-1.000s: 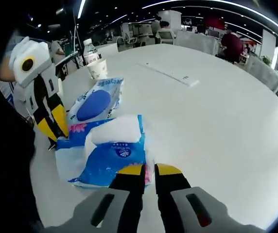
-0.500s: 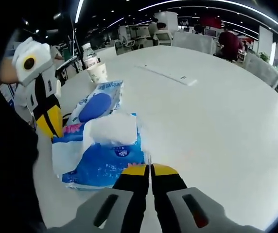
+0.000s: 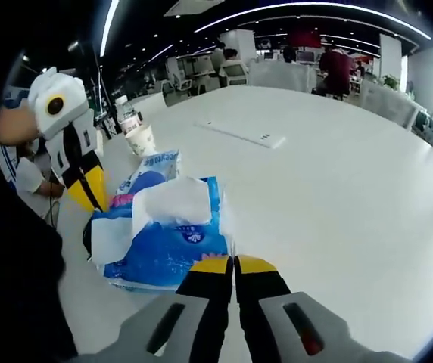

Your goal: Arrange the tabletop items into an orderly group along one side of the table until the central work area is clear of visible clutter.

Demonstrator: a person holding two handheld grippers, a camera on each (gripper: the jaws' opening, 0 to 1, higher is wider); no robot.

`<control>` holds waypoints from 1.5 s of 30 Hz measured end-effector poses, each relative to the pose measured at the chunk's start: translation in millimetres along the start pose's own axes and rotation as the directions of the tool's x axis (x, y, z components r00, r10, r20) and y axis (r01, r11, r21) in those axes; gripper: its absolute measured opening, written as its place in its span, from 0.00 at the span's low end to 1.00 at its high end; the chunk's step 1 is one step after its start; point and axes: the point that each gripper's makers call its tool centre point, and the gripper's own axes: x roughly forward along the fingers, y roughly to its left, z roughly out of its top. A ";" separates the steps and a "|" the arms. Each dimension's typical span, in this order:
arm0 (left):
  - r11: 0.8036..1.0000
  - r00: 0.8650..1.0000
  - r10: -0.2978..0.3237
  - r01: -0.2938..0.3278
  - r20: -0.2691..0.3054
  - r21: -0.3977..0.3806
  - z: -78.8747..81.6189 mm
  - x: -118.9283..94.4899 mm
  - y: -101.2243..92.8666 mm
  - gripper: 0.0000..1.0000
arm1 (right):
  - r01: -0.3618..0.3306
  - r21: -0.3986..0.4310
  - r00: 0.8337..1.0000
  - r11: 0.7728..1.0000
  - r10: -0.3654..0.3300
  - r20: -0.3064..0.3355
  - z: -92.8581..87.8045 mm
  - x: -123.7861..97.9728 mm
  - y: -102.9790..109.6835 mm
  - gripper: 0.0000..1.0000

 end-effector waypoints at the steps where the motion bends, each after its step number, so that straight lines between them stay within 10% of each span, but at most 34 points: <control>1: 1.000 1.000 -0.003 0.003 -0.010 0.007 -0.4 -0.4 1.9 0.00 | 0.007 0.003 1.000 1.000 -0.007 0.004 1.1 -1.4 -1.3 0.00; 23: 0.995 0.993 -0.025 0.036 -0.120 0.094 8.9 9.5 61.6 0.00 | 0.157 0.176 0.985 0.972 -0.166 0.040 1.3 -23.1 -40.2 0.00; 45: 0.994 0.986 0.043 -0.026 -0.164 0.106 13.3 45.8 111.7 0.01 | 0.332 0.293 0.939 0.897 -0.345 -0.008 -20.1 -30.5 -62.6 0.00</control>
